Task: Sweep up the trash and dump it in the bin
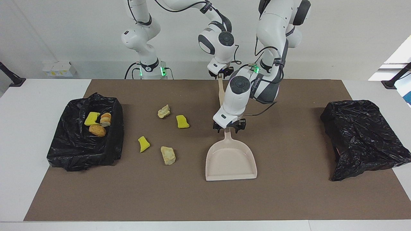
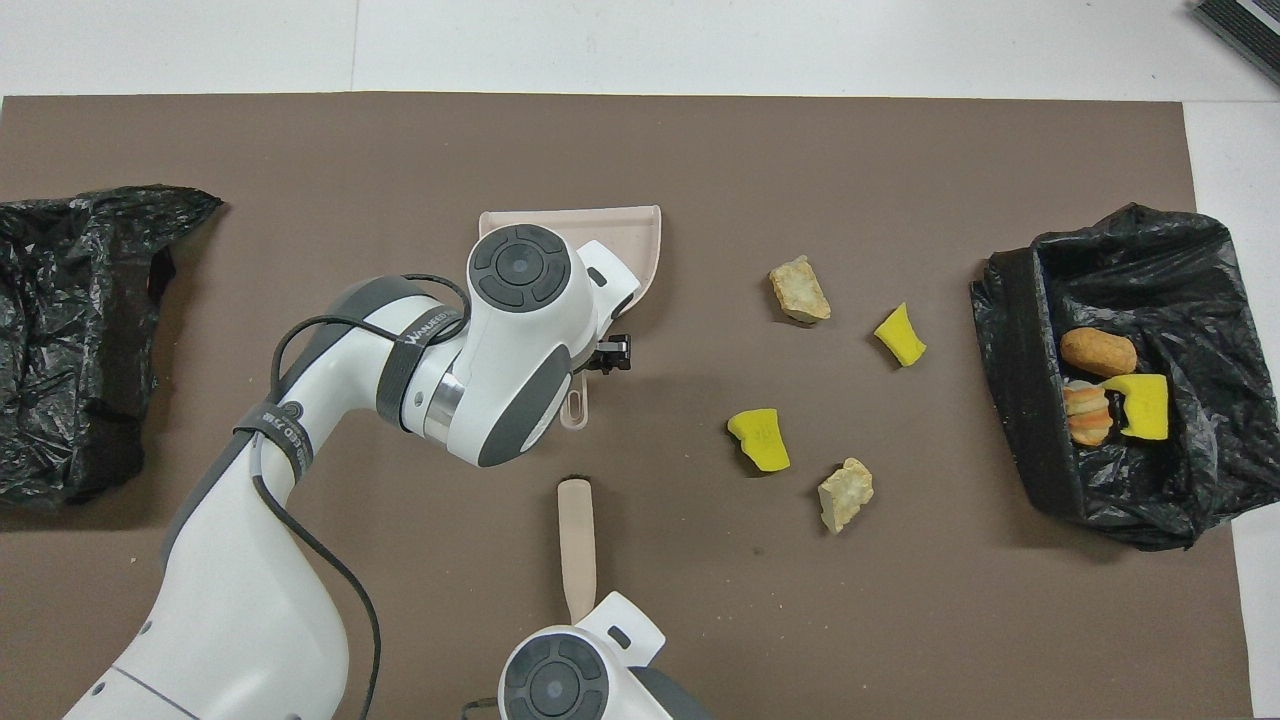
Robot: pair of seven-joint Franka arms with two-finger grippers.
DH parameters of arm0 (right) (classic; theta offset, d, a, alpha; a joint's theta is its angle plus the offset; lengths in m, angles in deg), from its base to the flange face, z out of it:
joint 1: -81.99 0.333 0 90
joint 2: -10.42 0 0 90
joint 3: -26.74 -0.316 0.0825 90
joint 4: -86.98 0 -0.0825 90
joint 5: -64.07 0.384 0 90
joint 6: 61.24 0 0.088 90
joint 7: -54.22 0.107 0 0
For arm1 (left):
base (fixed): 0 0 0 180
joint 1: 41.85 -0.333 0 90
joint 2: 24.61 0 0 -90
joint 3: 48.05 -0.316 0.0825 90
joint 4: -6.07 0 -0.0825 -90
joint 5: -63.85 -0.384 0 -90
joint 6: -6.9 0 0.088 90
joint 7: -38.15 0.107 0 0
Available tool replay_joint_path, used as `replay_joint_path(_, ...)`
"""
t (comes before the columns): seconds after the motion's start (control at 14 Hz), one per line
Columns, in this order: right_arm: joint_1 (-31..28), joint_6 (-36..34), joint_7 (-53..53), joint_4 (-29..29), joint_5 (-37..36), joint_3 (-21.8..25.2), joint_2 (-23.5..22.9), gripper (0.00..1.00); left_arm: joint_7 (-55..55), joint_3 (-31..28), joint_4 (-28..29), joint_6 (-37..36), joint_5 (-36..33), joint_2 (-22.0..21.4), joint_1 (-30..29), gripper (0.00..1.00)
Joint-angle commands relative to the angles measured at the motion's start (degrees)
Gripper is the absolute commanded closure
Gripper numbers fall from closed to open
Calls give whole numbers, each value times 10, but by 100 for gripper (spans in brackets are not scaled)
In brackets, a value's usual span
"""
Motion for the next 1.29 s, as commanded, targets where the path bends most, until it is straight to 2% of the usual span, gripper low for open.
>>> replay_joint_path(0.0, -1, 31, 10, 23, 12, 0, 12, 100, -1, -4, 0, -26, 4, -19, -1, 100)
replay_joint_path(0.29, -7, 19, 3, 22, 4, 2, 28, 100, 8, -4, 0, -23, 3, -19, -7, 100)
replay_joint_path(0.5, -47, -59, 8, 35, -21, 4, 89, 100, 76, -11, -1, -29, 3, -28, -20, 100)
replay_joint_path(0.72, -113, -69, -2, 117, -32, 4, 190, 100, 197, -11, 9, -59, 4, -38, -29, 100)
replay_joint_path(0.79, -147, -91, -14, 126, -39, 3, 209, 100, 263, -11, 9, -64, 4, -38, -43, 100)
replay_joint_path(0.93, -195, -137, -20, 127, -74, 3, 222, 100, 432, -11, 10, -73, 3, -37, -66, 100)
replay_joint_path(1.22, -289, -172, 2, 129, -89, 2, 216, 100, 525, -11, 9, -101, -2, -38, -83, 100)
